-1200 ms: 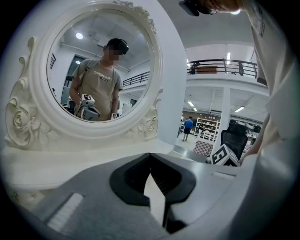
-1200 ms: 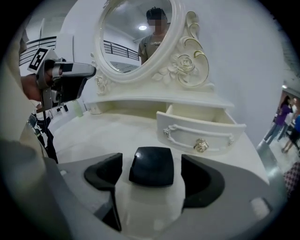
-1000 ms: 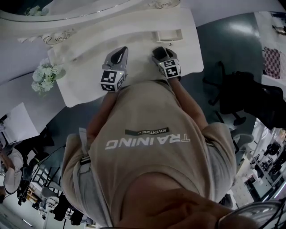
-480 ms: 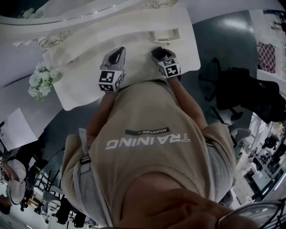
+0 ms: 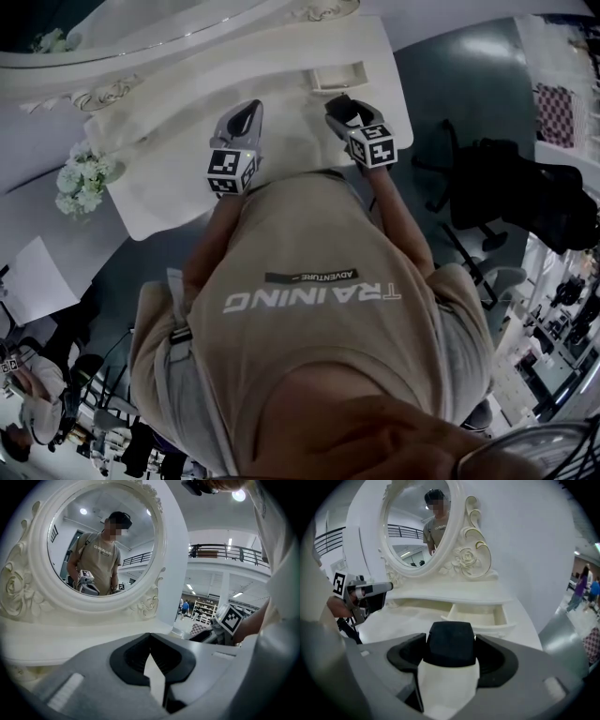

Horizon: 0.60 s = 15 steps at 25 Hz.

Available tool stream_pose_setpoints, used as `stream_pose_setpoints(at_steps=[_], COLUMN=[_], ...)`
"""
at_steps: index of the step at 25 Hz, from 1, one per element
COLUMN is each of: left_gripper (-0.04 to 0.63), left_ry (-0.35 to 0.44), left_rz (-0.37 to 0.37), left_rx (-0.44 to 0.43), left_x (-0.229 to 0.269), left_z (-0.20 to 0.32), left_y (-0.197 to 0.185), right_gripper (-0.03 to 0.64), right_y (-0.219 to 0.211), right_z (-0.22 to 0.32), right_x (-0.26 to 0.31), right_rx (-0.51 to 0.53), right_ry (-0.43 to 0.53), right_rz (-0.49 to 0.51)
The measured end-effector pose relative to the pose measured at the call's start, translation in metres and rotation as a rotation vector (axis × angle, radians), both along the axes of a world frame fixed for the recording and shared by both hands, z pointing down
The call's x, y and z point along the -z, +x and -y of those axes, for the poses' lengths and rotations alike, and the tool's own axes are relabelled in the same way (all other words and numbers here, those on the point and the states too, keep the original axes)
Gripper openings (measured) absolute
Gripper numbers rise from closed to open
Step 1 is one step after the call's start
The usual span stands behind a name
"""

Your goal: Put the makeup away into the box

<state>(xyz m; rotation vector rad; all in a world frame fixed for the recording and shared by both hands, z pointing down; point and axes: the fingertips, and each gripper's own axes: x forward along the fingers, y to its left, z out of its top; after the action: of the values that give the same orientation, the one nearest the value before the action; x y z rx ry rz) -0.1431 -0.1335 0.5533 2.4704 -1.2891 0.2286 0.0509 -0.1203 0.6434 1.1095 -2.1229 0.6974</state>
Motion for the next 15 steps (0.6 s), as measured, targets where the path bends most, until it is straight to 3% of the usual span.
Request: stream_pose_setpoints(at_steps=[7, 10, 15], left_gripper=[0.007, 0.008, 0.007], left_ry=[0.011, 0.008, -0.002], left_rz=[0.001, 0.006, 0.010], left_rx=[0.010, 0.032, 0.077], left_x=[0.007, 0.007, 0.007], left_z=[0.001, 0.001, 0.000], left_y=[0.009, 0.004, -0.009], right_gripper=[0.333, 0.333, 0.333], right_y=[0.016, 0.016, 0.020], right_z=[0.043, 0.059, 0.070], right_x=[0.017, 0.013, 0.004], right_rx=[0.022, 0.026, 0.051], right_ry=[-0.028, -0.079, -0.153], right_rz=[-0.020, 0.004, -0.047])
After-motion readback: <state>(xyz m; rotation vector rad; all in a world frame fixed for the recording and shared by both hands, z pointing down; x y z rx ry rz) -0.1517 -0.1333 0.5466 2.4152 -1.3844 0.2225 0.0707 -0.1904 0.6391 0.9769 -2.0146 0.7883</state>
